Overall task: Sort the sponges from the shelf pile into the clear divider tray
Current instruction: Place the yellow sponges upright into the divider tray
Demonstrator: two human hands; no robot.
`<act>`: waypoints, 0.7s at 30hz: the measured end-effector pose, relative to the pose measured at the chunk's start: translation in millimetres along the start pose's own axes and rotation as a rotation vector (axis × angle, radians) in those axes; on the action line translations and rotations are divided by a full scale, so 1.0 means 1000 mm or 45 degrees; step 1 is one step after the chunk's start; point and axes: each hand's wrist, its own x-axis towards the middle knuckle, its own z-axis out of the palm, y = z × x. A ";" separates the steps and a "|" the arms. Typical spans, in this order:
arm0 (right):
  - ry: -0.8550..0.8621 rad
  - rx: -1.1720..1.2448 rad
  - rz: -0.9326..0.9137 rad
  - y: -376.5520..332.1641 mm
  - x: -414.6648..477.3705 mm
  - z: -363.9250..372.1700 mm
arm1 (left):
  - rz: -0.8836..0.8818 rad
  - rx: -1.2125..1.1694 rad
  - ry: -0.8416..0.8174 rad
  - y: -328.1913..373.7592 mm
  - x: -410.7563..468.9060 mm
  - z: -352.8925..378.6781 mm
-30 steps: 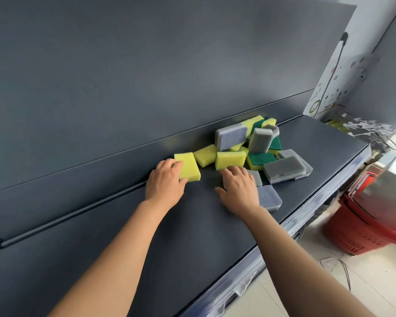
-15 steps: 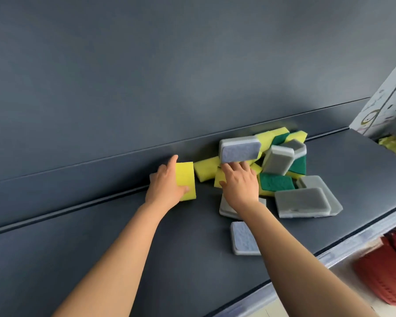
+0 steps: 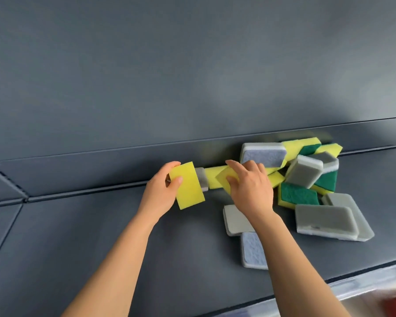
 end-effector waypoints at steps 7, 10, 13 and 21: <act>0.028 0.419 0.016 -0.046 -0.011 -0.003 | -0.142 -0.201 0.165 -0.021 -0.043 -0.035; -0.002 0.614 0.029 -0.072 -0.019 0.004 | -0.196 -0.244 0.223 -0.031 -0.065 -0.055; -0.057 0.751 0.030 -0.099 -0.028 0.012 | -0.243 -0.248 0.291 -0.041 -0.087 -0.078; -0.243 0.855 -0.088 -0.192 -0.067 0.028 | -0.300 -0.235 0.431 -0.073 -0.150 -0.152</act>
